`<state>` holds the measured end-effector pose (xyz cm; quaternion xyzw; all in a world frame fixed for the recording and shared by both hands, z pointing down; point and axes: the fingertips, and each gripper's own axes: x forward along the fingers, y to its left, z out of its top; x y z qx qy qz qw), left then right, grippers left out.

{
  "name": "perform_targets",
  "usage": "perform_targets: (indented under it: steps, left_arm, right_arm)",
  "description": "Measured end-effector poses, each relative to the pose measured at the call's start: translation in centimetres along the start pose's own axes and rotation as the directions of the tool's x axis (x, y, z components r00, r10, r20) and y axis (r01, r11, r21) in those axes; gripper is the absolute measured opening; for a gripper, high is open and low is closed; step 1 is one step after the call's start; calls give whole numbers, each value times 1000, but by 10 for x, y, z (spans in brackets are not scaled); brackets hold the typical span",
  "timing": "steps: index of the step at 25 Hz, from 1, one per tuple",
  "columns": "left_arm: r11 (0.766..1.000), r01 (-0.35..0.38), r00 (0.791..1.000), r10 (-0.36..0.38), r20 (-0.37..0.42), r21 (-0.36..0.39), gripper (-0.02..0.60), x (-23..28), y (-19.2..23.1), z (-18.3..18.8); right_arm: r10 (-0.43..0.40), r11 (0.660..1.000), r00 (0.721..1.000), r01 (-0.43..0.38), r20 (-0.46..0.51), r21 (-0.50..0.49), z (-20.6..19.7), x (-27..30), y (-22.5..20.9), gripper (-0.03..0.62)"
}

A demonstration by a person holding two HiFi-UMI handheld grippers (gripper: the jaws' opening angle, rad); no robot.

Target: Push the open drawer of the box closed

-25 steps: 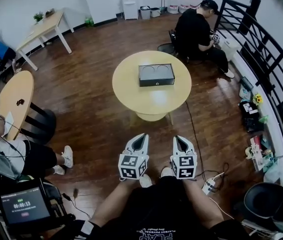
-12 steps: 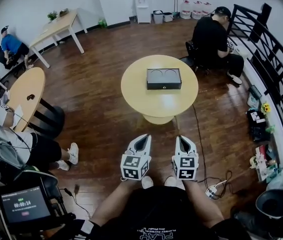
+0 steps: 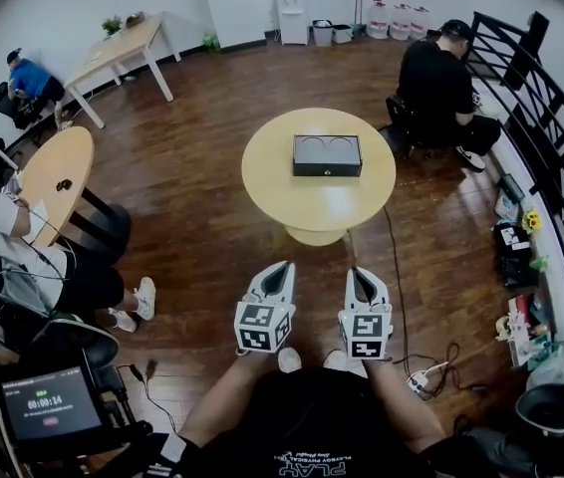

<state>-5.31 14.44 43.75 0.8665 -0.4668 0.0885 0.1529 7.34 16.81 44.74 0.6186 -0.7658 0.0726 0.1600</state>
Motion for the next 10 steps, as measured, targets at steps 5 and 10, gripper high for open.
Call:
perform_targets:
  steps: [5, 10]
  left_arm:
    - [1000, -7, 1000, 7, -1, 2, -5, 2, 0, 0]
    - [1000, 17, 1000, -17, -6, 23, -5, 8, -12, 8]
  right_arm:
    - [7, 1000, 1000, -7, 6, -6, 1, 3, -2, 5]
    - [8, 999, 1000, -8, 22, -40, 15, 6, -2, 5]
